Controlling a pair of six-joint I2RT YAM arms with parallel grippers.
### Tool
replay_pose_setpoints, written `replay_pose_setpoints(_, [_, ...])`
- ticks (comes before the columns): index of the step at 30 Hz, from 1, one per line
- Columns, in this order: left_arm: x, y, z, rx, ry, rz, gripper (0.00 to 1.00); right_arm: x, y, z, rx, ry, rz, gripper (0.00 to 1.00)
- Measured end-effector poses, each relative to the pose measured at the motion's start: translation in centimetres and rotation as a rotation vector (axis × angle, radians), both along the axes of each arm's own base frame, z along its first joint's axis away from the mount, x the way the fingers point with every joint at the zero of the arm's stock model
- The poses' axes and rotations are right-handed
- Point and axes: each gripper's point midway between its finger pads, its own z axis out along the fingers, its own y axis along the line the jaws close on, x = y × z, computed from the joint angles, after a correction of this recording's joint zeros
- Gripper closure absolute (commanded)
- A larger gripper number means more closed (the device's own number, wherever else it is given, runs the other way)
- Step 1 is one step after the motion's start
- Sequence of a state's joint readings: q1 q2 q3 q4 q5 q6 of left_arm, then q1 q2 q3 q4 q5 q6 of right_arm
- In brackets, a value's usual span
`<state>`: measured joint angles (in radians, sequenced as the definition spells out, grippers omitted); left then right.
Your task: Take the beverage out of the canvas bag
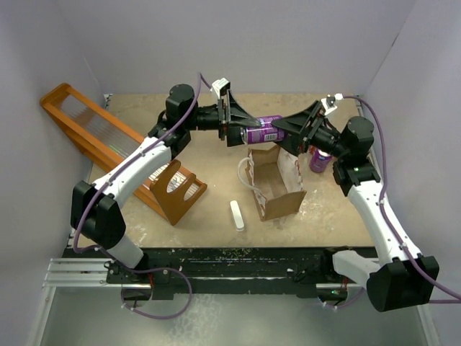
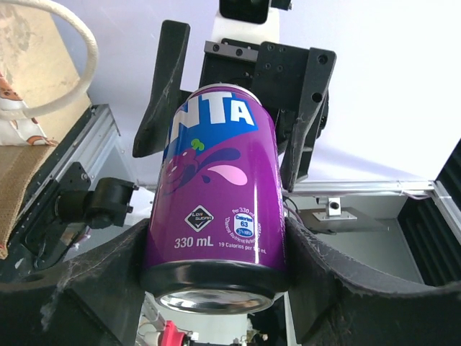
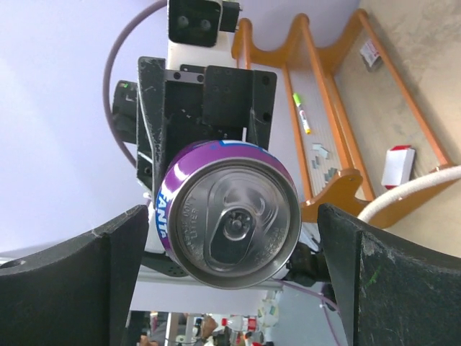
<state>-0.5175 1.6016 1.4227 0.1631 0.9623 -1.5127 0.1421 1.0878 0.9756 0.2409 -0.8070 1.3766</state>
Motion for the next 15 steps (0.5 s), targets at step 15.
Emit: replay_pose_setpoints(15, [-0.7, 0.3, 0.4, -0.027, 0.009, -0.03, 1.0, -0.4, 1.6, 2.1, 0.085, -0.029, 0.068, 0.14])
